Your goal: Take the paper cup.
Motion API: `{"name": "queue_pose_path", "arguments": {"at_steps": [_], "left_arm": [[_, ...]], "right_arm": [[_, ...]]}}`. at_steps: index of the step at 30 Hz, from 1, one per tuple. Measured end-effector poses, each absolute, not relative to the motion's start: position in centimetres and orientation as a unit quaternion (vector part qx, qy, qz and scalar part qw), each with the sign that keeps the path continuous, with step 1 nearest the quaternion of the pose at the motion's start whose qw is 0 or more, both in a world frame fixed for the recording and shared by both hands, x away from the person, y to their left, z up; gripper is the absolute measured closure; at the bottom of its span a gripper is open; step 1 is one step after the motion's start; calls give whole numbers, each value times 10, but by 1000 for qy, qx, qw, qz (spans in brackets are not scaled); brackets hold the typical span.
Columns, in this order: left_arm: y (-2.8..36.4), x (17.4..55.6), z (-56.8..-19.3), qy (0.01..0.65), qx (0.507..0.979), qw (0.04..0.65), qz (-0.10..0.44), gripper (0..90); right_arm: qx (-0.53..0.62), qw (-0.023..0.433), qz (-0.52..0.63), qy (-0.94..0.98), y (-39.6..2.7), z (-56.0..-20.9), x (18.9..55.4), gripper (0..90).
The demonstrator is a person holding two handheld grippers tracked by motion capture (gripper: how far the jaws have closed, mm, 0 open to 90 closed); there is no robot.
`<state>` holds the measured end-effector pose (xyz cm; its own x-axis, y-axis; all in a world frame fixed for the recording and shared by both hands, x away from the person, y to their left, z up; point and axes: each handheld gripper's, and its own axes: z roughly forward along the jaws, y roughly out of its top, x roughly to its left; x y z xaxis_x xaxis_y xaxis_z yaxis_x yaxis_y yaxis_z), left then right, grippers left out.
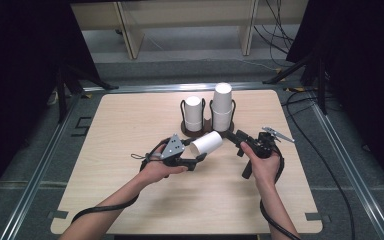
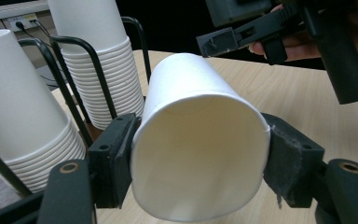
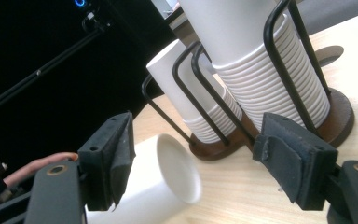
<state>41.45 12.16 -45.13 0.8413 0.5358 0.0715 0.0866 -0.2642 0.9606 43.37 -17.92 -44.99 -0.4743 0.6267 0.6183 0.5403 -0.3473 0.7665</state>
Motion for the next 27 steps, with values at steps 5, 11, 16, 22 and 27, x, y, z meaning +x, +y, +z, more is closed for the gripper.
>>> {"name": "queue_pose_path", "arguments": {"at_steps": [5, 11, 16, 22, 27], "left_arm": [[130, 415, -446, 200, 771, 573, 190, 332], [138, 416, -441, 196, 776, 569, 188, 331], [142, 416, -437, 188, 779, 569, 183, 331], [147, 414, -431, 174, 786, 566, 179, 331], [150, 414, -428, 171, 787, 566, 175, 332]], "right_arm": [[500, 35, 638, 585, -184, -455, 432, 282], [455, 59, 624, 632, -185, -458, 431, 294], [436, 73, 611, 657, -184, -459, 428, 297], [415, 78, 602, 678, -182, -461, 428, 289], [407, 87, 594, 688, -181, -463, 428, 284]]}}
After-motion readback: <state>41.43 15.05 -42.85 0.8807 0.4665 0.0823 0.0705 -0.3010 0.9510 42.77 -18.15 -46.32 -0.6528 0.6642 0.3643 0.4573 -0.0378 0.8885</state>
